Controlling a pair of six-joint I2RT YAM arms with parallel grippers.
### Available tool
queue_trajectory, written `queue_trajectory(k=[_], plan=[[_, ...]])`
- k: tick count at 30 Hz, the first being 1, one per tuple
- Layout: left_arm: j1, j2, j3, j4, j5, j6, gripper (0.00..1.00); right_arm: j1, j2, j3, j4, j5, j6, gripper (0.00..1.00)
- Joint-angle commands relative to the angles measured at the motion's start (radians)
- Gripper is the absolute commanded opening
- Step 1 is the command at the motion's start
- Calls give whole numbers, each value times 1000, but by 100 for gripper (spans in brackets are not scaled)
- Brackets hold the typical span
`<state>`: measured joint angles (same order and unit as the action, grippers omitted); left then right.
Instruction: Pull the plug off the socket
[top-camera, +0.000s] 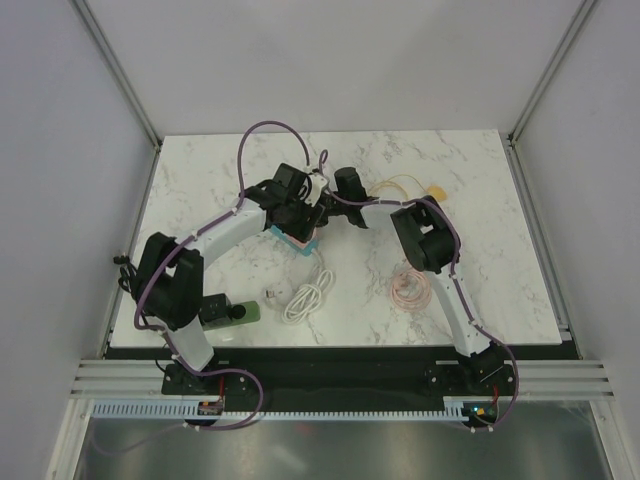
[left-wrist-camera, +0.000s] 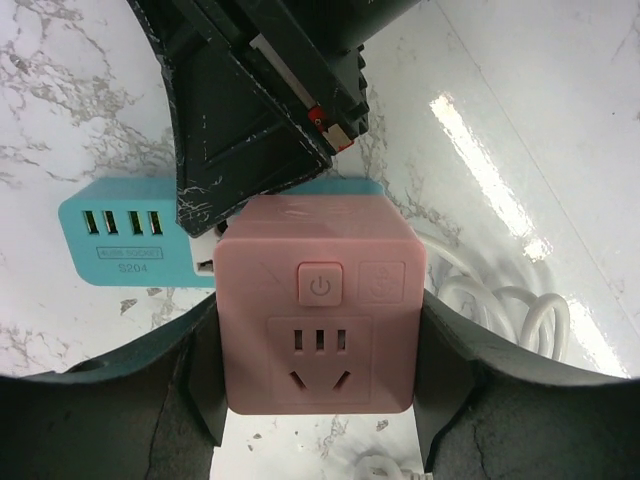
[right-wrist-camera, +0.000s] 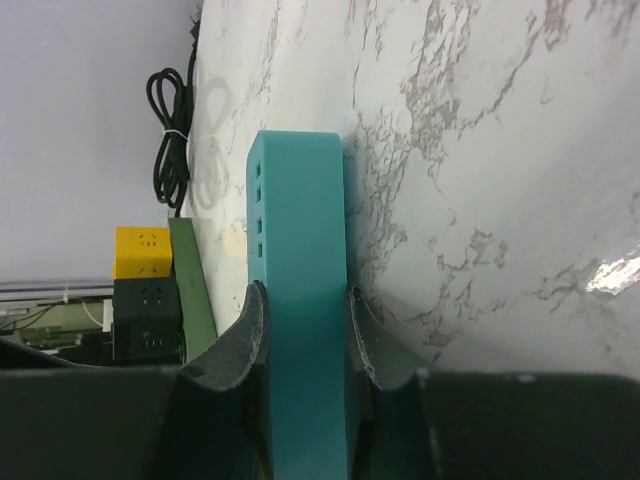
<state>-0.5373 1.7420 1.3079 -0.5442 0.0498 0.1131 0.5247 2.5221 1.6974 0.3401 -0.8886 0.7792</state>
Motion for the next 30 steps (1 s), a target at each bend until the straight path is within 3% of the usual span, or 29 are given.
queue_trajectory(k=[1, 7, 13, 27, 30], plan=[[-1, -24, 40, 113, -47, 17, 2, 44, 29, 36, -229, 126, -208, 0], [2, -27, 42, 115, -84, -13, 2, 67, 50, 97, -389, 238, -294, 0], [2, -9, 54, 105, -103, -16, 2, 69, 40, 117, -420, 250, -305, 0], [2, -222, -119, 319, -139, 13, 2, 49, 79, 128, -405, 191, -230, 0], [2, -248, -136, 343, -159, 7, 2, 35, 90, 104, -311, 99, -163, 16]])
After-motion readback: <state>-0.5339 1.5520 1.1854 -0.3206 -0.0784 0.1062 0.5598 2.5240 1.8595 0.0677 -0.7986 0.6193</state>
